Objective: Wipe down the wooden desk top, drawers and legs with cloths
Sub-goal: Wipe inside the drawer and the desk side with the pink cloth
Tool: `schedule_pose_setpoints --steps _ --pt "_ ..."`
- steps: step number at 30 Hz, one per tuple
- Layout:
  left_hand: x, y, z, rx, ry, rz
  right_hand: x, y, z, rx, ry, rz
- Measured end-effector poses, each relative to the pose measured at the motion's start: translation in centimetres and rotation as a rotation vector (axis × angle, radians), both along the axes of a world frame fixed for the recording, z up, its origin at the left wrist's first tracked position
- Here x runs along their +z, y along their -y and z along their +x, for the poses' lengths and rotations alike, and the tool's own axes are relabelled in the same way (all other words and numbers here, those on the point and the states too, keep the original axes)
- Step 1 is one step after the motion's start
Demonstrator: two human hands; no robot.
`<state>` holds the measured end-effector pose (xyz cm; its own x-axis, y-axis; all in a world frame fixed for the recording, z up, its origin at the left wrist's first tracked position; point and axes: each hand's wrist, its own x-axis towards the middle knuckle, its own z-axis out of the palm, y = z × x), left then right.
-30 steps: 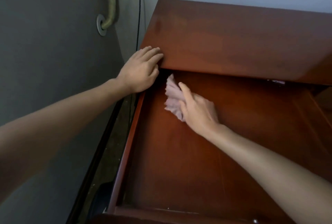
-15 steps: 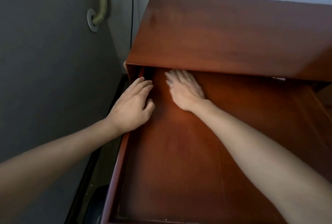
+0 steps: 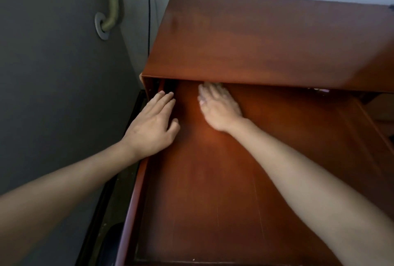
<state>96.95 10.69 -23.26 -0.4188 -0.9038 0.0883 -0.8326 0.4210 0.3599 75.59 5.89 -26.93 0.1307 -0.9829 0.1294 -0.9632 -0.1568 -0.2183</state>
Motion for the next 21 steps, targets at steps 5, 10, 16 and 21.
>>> schedule_pose_setpoints --steps 5,10,16,21 --pt "-0.4 0.4 0.3 0.0 0.022 -0.009 0.5 -4.9 4.9 0.451 0.073 0.062" --pt "-0.5 0.3 0.3 0.005 -0.065 0.036 0.7 1.5 0.1 -0.041 -0.015 0.063" --pt "-0.6 0.5 0.7 0.006 -0.204 0.101 1.0 -3.4 6.4 0.388 0.142 0.111" --pt "-0.2 0.4 0.6 -0.066 0.049 0.03 0.7 -0.4 -3.6 0.134 -0.078 0.057"
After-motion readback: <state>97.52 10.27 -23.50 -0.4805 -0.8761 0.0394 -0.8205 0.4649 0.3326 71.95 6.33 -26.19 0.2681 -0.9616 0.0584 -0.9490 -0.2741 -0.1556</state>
